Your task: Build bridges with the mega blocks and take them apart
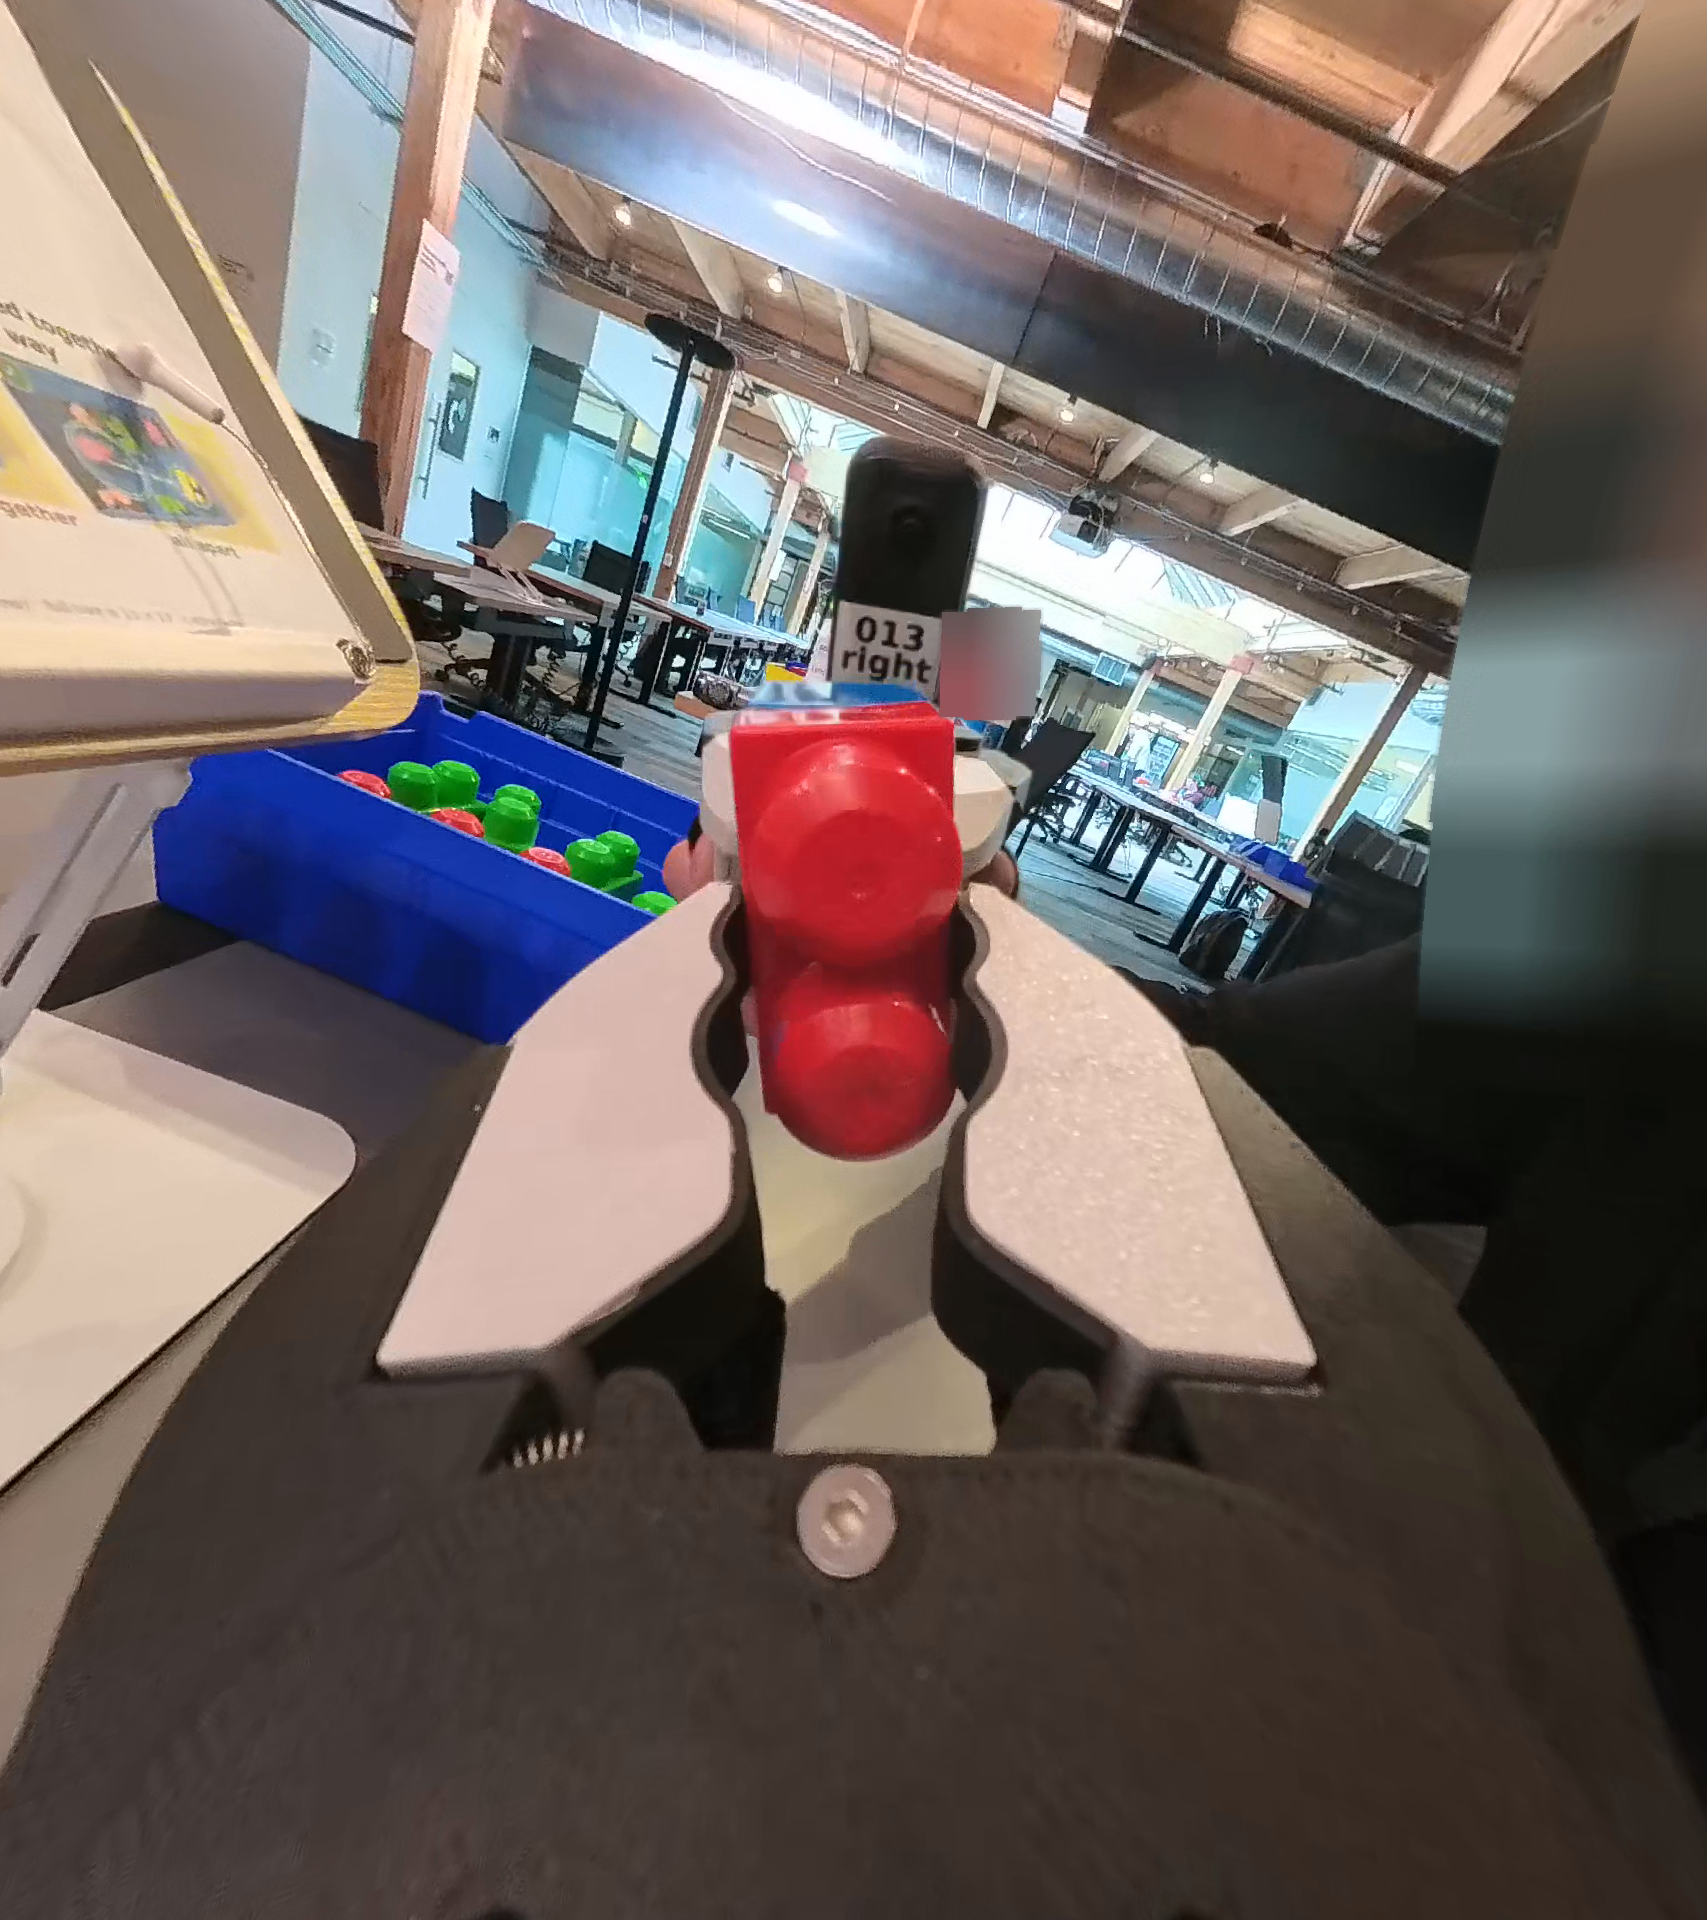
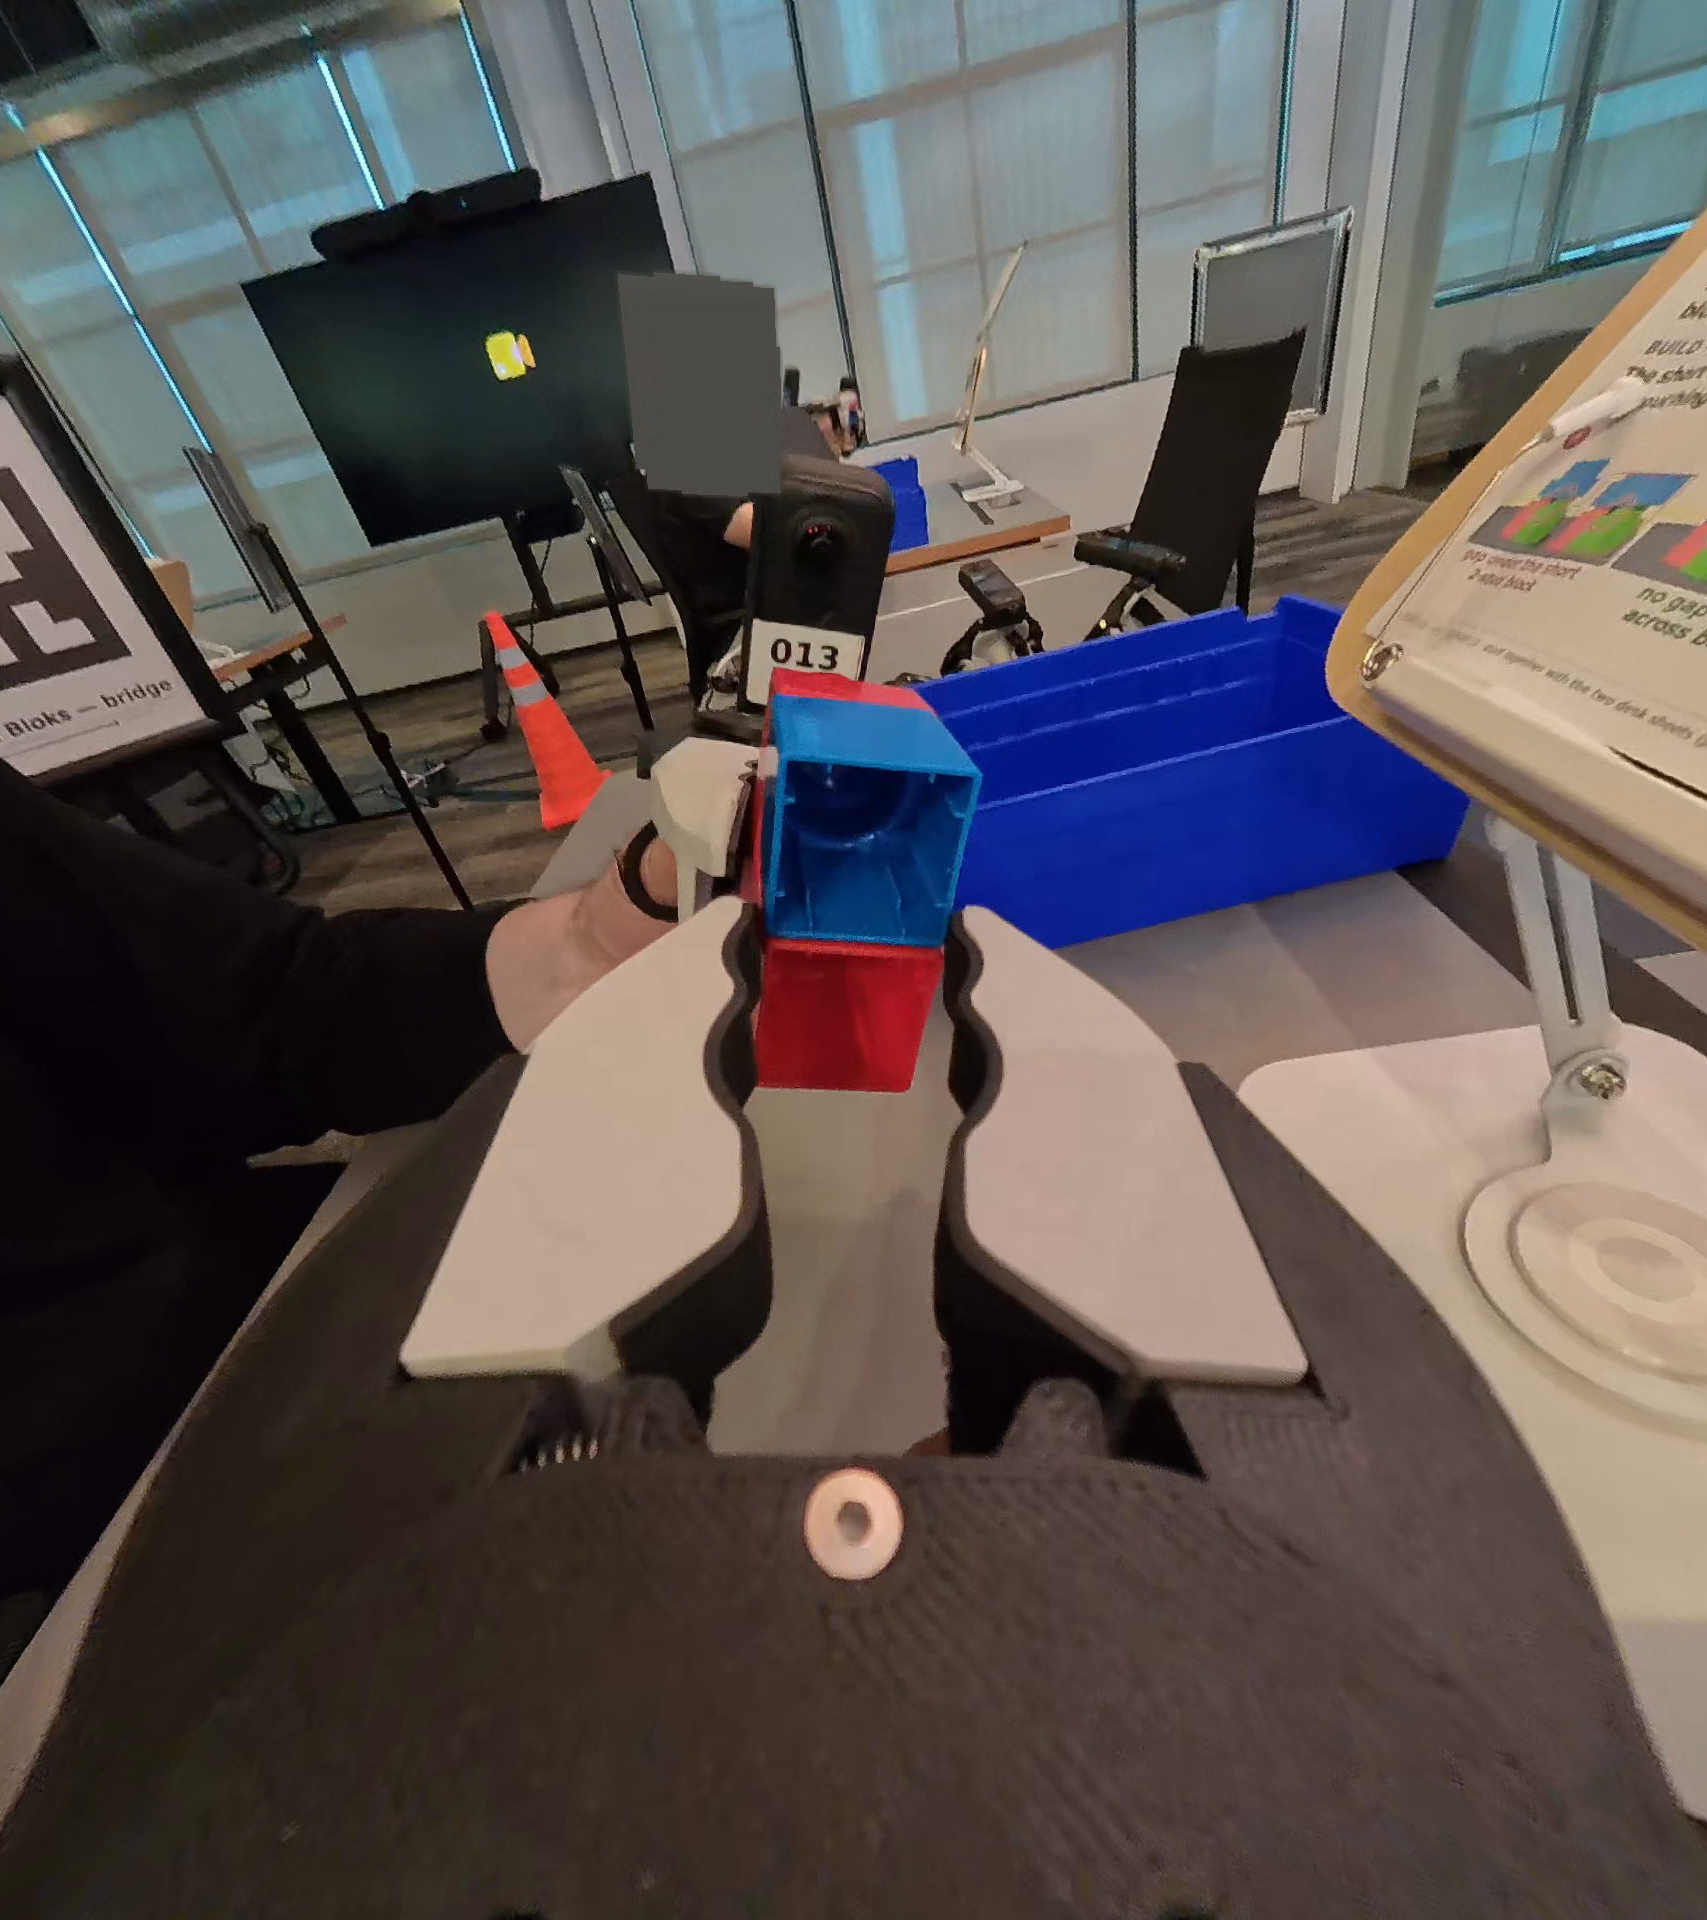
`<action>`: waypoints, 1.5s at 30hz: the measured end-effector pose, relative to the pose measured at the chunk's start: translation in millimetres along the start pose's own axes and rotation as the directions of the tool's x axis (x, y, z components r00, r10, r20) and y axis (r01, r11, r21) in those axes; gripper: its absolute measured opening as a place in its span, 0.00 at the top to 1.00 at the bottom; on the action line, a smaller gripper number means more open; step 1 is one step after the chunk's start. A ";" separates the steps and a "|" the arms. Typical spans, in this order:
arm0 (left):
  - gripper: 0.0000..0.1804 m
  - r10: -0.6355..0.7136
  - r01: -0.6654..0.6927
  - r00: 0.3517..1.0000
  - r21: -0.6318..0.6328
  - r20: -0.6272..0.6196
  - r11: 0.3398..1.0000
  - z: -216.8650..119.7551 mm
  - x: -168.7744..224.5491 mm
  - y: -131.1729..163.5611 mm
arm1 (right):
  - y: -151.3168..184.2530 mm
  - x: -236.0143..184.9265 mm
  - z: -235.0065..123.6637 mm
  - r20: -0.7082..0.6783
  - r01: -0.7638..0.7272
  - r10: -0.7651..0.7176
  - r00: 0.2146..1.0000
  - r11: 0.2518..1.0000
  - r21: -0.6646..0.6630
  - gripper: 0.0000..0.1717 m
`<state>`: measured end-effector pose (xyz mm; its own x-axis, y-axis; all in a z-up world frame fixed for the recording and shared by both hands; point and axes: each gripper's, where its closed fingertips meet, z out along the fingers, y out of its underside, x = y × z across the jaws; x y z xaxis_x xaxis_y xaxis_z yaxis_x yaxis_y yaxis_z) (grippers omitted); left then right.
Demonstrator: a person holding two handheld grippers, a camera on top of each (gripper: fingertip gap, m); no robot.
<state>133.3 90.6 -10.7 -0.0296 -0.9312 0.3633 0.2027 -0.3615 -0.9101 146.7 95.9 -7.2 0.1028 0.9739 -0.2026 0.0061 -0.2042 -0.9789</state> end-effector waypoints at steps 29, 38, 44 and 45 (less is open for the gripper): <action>0.80 0.194 -0.169 0.981 -0.440 0.011 0.882 4.9 9.3 46.8 | 29.5 -16.9 1.8 0.047 0.208 -0.204 0.978 0.928 -0.308 0.78; 0.80 0.179 -0.173 0.984 -0.354 -0.016 0.919 5.2 15.1 33.0 | 19.0 -20.5 3.5 0.061 0.167 -0.157 0.986 0.959 -0.228 0.79; 0.80 0.212 -0.209 0.977 -0.172 -0.002 0.963 -8.6 15.1 -2.4 | 8.0 -13.4 -2.7 0.025 0.195 -0.194 0.981 0.967 -0.163 0.79; 0.80 0.237 -0.234 0.972 -0.168 -0.001 0.958 -8.8 17.0 -4.3 | 10.3 -14.1 -2.0 0.019 0.234 -0.235 0.972 0.954 -0.190 0.79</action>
<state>123.3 75.9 -2.3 0.0179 -0.9904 0.1372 0.0364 -0.1365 -0.9900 147.3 79.8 -14.4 0.0796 0.9963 0.0326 0.2185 0.0145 -0.9757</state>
